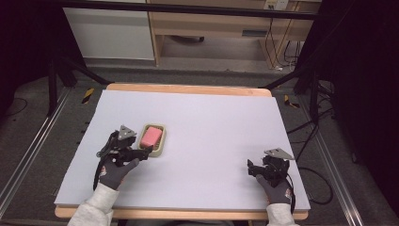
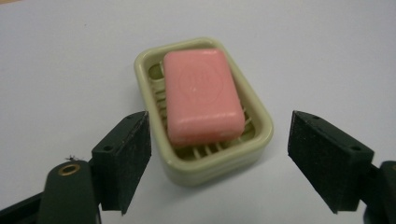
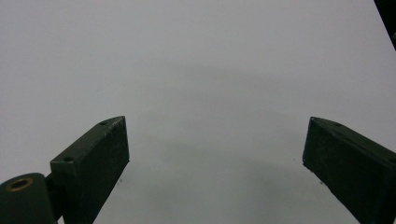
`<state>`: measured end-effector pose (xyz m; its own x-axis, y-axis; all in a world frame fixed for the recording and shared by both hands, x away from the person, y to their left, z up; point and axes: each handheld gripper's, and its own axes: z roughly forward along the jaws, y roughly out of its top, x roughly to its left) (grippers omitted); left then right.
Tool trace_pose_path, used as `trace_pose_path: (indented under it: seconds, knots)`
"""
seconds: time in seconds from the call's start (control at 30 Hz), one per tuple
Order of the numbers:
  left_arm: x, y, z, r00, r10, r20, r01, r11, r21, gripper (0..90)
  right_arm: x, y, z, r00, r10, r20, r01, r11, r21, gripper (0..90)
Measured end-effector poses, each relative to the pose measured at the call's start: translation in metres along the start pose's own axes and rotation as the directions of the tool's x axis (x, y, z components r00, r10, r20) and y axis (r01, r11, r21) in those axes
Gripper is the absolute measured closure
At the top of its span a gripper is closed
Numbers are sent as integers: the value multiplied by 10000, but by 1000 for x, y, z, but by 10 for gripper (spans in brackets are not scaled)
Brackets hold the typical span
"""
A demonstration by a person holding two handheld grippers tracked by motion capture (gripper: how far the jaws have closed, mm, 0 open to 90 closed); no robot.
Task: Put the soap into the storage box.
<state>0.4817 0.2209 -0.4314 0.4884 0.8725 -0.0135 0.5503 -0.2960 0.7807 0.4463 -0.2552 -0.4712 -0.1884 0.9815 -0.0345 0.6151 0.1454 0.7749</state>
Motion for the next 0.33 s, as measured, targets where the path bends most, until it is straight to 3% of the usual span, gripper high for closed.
trace_pose_path:
  seconds: [0.33]
  knots:
    - [12, -37, -10, 9984, -283, -493, 295, 9993, 246, 209, -4, -1, -1, 9998, 100, 161, -101, 9999, 42, 67]
